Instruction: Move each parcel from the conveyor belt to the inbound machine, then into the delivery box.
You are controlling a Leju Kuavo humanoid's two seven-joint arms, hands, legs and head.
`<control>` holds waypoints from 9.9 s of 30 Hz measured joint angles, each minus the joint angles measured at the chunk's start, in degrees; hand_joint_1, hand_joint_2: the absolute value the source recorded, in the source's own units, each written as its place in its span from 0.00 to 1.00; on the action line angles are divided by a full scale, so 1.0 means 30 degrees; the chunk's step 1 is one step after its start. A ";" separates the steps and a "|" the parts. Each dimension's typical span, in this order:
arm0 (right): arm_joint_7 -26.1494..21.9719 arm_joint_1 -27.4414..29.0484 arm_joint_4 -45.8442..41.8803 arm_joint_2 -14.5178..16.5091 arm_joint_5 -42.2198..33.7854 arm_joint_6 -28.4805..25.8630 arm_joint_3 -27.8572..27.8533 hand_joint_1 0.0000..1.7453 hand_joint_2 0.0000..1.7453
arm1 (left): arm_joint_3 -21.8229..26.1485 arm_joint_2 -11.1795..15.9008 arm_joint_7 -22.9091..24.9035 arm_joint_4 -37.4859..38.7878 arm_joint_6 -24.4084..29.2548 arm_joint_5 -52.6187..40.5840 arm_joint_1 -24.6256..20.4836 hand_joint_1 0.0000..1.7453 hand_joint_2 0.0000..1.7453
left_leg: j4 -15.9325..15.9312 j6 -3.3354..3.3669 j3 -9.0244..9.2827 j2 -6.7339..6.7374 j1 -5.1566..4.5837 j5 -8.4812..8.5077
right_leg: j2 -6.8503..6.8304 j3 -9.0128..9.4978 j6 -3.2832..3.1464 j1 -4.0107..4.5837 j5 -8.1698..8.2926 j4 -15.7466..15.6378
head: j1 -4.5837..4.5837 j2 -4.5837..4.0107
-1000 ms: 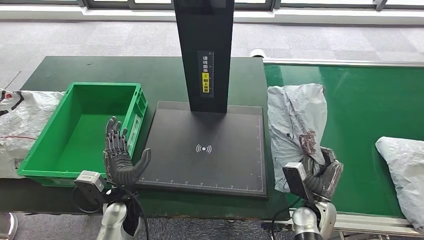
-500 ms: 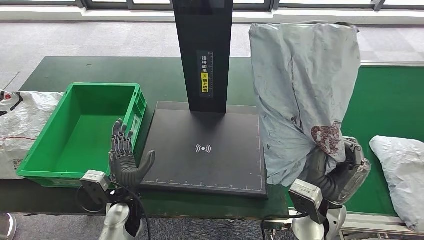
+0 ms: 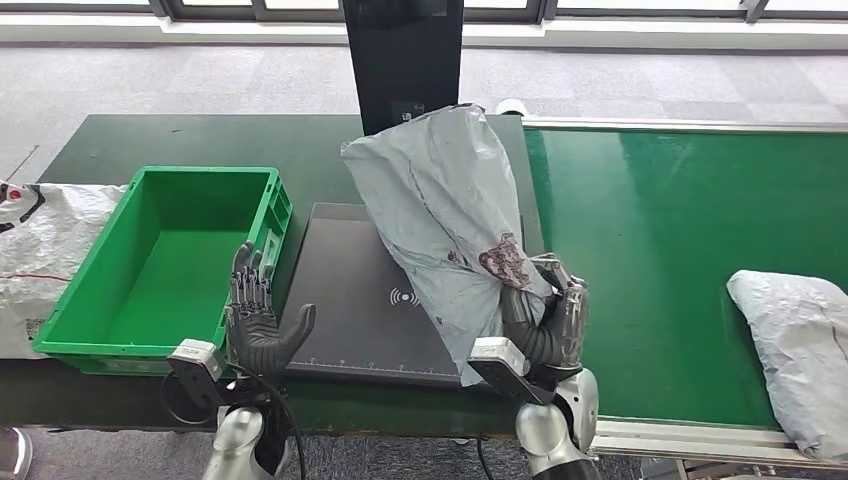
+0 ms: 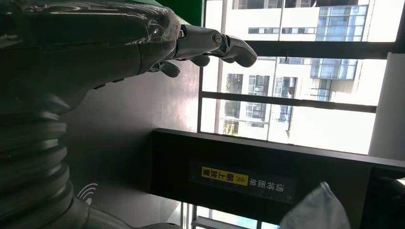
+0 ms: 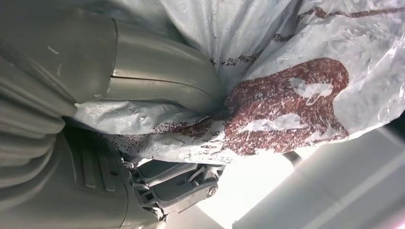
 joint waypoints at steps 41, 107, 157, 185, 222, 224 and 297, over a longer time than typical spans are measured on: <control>0.0326 -0.4830 1.3147 0.0802 -0.0455 -0.0674 0.0898 0.00 1.00 | -0.0038 -0.0004 0.0000 0.0046 0.0306 0.0120 -0.0006 0.00 1.00 | 0.0002 -0.0010 -0.0011 -0.0006 -0.0002 -0.0013 | -0.0001 -0.0019 -0.0001 -0.0003 -0.0006 0.0001 | 0.0000 0.0000; -0.0160 0.1900 -1.2446 -0.0022 -0.4308 -0.1150 0.0031 0.00 1.00 | -1.0075 -0.1060 1.2391 1.7348 0.8437 -1.7518 -0.9905 1.00 1.00 | 0.0010 0.0024 0.0014 0.0011 -0.0016 -0.0029 | 0.0017 0.0008 0.0030 -0.0035 0.0017 -0.0013 | 0.0000 0.0000; -0.0138 0.3517 -1.2111 -0.0051 -0.5845 -0.1150 -0.2115 0.00 1.00 | -0.9547 0.4424 2.0965 0.3803 1.2021 -2.8749 -1.1103 1.00 1.00 | 0.0007 0.0009 0.0000 -0.0003 -0.0006 -0.0002 | 0.0006 0.0001 0.0022 -0.0022 0.0017 0.0017 | 0.0000 0.0000; -0.0160 0.3820 -1.2111 -0.0036 -0.5850 -0.1150 -0.2127 0.00 1.00 | 1.0330 0.1266 0.8229 -0.0798 1.2021 -2.6028 -0.8369 1.00 1.00 | 0.0004 0.0002 0.0003 0.0009 0.0000 -0.0006 | 0.0022 -0.0011 0.0008 -0.0017 0.0007 0.0021 | 0.0000 0.0000; -0.0160 0.3805 -1.2016 -0.0029 -0.5477 -0.1146 -0.2126 0.00 1.00 | 1.1216 0.0242 0.7080 -0.0492 1.2021 -2.6571 -0.8704 0.00 1.00 | 0.0004 0.0002 -0.0001 -0.0003 -0.0001 -0.0006 | 0.0016 -0.0005 0.0008 -0.0017 0.0007 0.0021 | 0.0000 0.0000; -0.0160 0.3798 -1.1951 -0.0029 -0.5481 -0.1144 -0.2126 0.00 1.00 | 1.1298 0.0195 0.6872 -0.0492 1.2021 -2.6454 -0.8710 0.00 1.00 | 0.0004 0.0002 -0.0001 -0.0003 -0.0001 -0.0006 | 0.0016 -0.0005 0.0008 -0.0018 0.0007 0.0021 | 0.0000 0.0000; 1.3945 -0.0274 0.7119 -0.2196 1.2007 0.3286 -1.1138 1.00 1.00 | 0.2754 -0.0149 -0.0007 -0.4623 -0.2994 -0.0004 -0.0252 0.00 1.00 | 0.0005 0.0031 -0.0014 -0.0019 -0.0010 -0.0042 | -0.0017 -0.0001 0.0027 -0.0027 -0.0010 -0.0001 | 0.0000 0.0000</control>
